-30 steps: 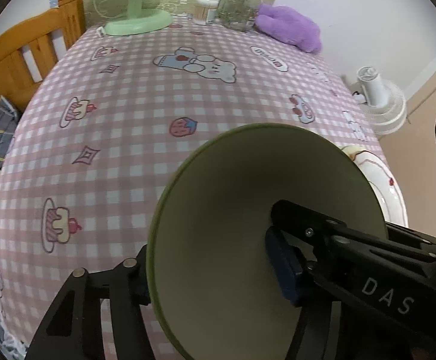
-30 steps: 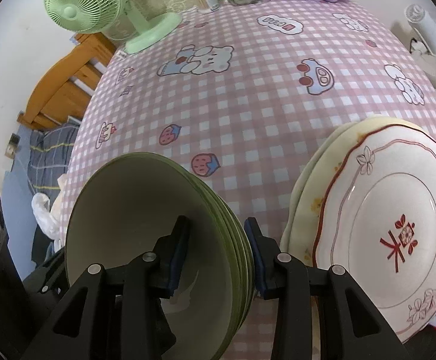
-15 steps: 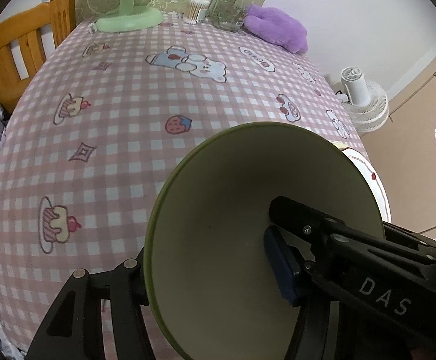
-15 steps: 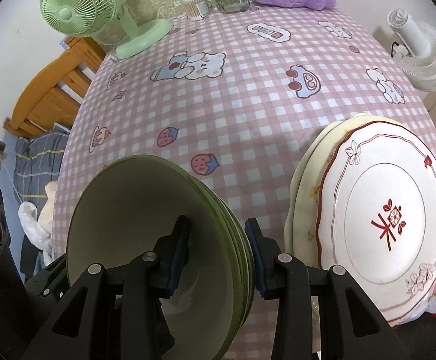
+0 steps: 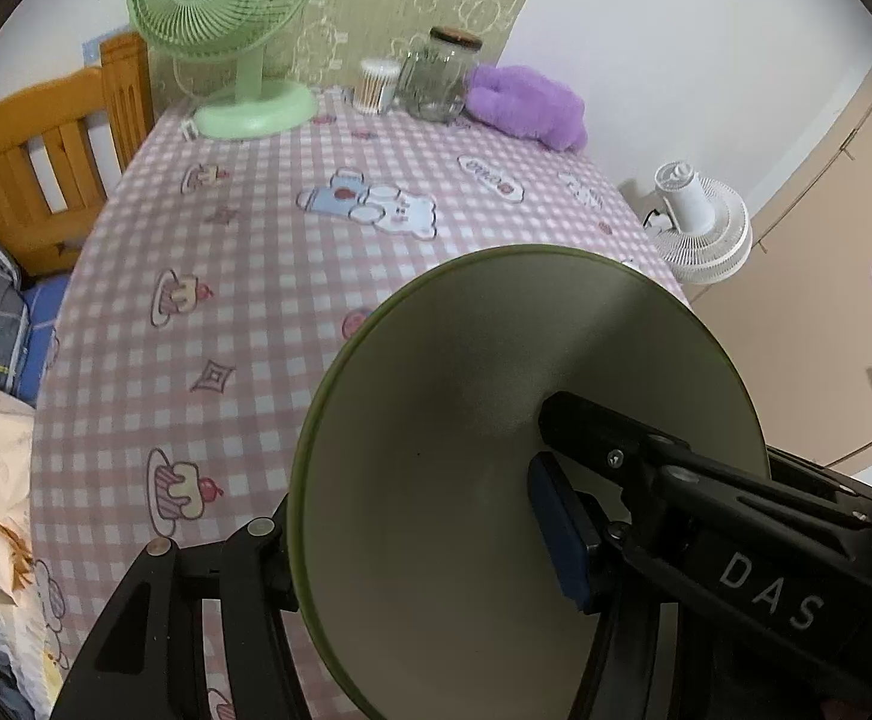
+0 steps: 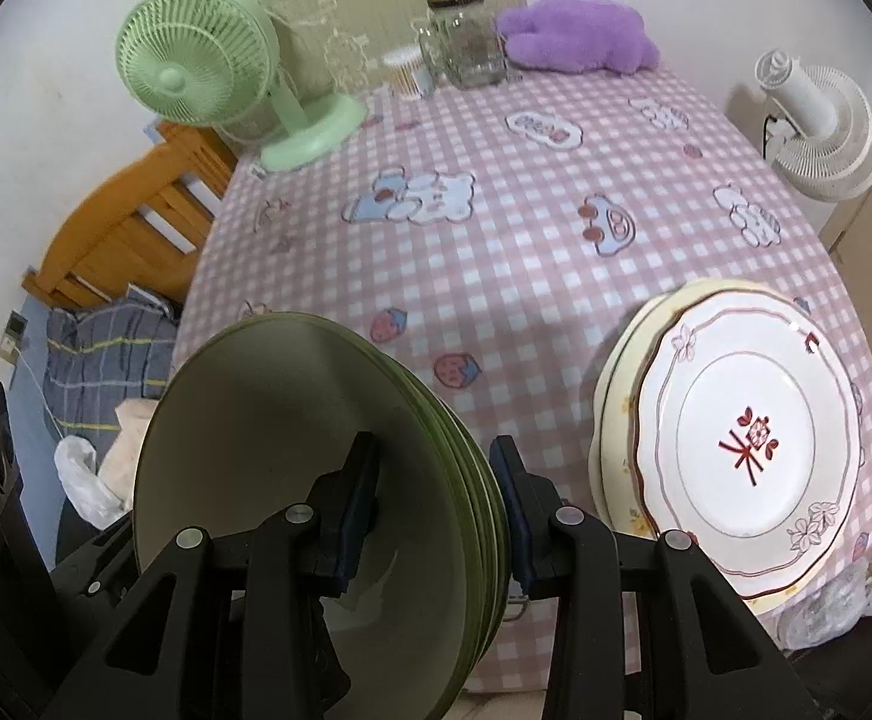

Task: Organize plates and bowls
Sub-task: 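Lift the nested bowl stack with both grippers and carry it over the plates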

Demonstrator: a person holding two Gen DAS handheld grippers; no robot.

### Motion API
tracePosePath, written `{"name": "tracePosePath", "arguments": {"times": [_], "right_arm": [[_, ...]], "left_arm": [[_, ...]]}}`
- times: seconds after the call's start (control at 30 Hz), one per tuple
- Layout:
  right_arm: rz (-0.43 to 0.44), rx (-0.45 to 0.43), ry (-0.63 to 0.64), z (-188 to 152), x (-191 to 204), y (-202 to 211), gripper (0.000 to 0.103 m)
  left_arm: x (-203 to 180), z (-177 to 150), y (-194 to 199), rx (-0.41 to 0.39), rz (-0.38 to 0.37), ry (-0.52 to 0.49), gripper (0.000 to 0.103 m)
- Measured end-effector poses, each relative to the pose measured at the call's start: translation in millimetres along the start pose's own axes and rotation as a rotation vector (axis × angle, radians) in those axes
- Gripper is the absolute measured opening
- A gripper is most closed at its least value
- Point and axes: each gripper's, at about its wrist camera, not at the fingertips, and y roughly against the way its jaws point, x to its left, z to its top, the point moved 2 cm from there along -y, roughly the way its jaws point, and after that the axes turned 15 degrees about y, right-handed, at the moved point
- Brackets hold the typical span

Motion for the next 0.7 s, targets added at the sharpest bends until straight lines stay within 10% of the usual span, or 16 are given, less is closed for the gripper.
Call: {"name": "tracePosePath", "arguments": {"times": [0.7], "right_arm": [[0.089,-0.051,0.106,10,-57,24,0.041]], "left_arm": [[-64,-12,-5,-0.104,0.078,0.077,0.060]]}}
